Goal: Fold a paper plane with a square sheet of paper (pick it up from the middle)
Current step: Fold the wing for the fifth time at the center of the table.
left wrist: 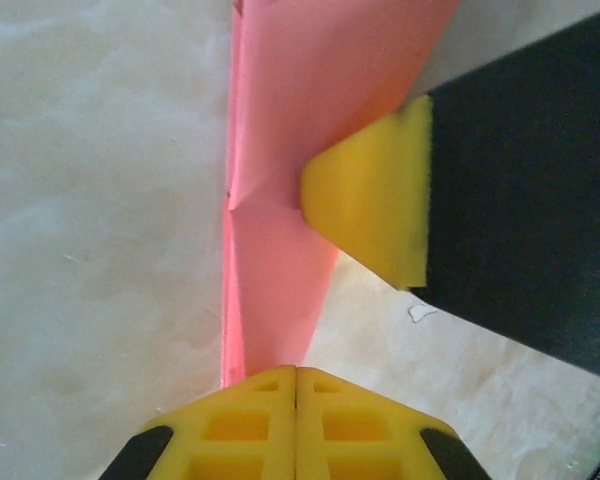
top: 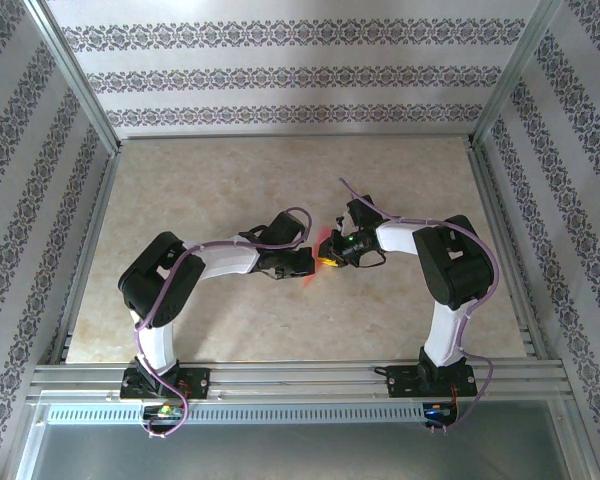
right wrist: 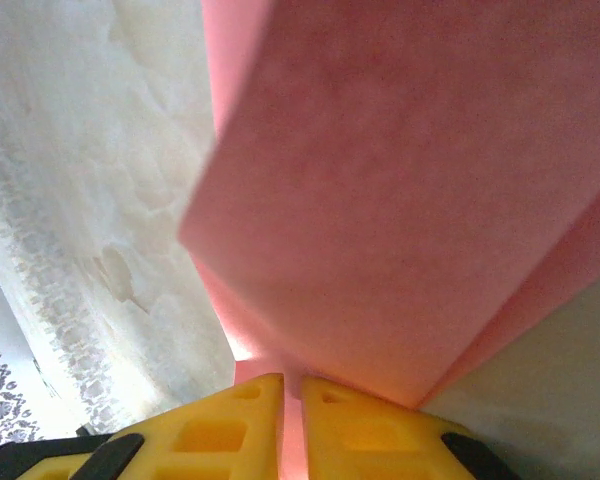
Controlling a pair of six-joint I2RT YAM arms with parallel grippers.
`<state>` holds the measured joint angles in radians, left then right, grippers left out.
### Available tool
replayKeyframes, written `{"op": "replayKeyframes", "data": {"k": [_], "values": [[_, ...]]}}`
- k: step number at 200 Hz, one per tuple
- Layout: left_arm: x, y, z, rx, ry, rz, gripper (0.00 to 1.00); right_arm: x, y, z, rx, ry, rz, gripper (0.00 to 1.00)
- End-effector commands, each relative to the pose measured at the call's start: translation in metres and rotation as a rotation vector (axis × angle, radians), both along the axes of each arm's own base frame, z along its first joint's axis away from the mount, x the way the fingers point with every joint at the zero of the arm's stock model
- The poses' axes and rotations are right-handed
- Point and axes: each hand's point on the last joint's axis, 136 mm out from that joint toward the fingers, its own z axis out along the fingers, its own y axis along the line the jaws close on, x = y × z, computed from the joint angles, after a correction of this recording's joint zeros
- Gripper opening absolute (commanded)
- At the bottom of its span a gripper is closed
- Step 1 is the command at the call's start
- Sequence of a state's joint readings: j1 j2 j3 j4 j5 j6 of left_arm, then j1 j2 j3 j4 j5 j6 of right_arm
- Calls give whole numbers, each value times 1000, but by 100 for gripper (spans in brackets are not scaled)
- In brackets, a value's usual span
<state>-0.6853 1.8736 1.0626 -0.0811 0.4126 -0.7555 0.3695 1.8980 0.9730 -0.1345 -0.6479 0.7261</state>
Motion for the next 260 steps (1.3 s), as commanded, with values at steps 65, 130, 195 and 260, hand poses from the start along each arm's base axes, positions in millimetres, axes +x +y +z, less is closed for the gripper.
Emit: {"op": "replayKeyframes", "data": {"k": [65,130,195,260], "values": [[-4,13,-28,71,65,28,2,-24,-19,-51,-163,92,-1,18],[-13,27,-39,135,88,29,1,15,-24,-16,-145,-54,5,18],[-15,28,-41,144,96,23,1,40,-35,-3,-157,-117,8,18],[-17,30,-40,147,98,18,0,59,-49,-5,-205,-138,0,18]]}}
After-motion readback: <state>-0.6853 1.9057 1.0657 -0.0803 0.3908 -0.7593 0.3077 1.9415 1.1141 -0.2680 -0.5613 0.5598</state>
